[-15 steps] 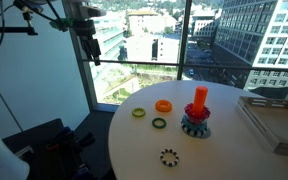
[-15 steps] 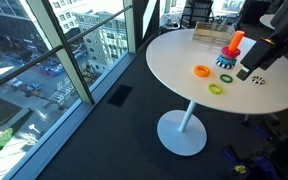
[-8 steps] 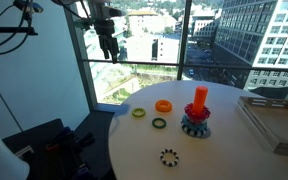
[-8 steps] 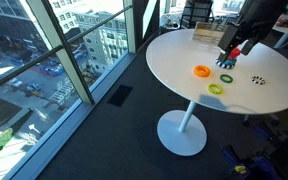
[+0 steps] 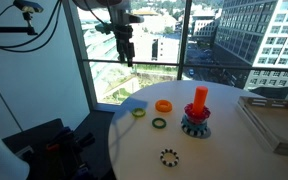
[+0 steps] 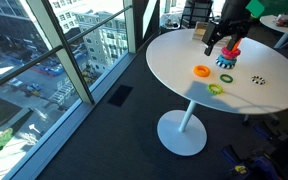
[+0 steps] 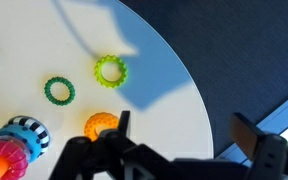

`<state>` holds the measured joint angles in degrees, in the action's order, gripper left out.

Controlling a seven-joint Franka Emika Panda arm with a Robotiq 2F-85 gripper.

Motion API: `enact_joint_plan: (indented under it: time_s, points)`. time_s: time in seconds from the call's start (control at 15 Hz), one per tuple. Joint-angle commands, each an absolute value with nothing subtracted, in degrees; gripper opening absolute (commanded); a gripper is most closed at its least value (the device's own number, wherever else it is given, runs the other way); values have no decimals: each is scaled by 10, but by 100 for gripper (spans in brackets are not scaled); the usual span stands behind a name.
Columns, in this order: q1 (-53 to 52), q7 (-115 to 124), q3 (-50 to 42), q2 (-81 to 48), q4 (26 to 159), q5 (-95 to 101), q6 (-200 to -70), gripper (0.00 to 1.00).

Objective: Put the orange ring around the orange rod

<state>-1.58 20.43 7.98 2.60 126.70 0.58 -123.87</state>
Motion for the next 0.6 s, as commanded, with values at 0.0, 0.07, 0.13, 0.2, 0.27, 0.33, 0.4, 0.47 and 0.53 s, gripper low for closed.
enact_joint_plan:
  time_s: [0.0, 0.07, 0.13, 0.2, 0.27, 0.33, 0.4, 0.47, 0.53]
  points:
    - [-18, 225, 57, -17, 1213, 18, -1211, 100]
    - [-17, 228, 51, -24, 1208, 19, -1212, 100]
    - [-17, 230, 44, -30, 1204, 19, -1213, 100]
    - [-17, 234, 38, -35, 1201, 21, -1215, 100]
    - [-16, 239, 31, -38, 1201, 27, -1219, 100]
    - [-15, 242, 25, -40, 1200, 31, -1221, 100]
    - [-14, 249, 19, -42, 1200, 36, -1222, 100]
    - [-14, 258, 14, -43, 1199, 44, -1224, 100]
    - [-14, 264, 9, -43, 1199, 47, -1224, 100]
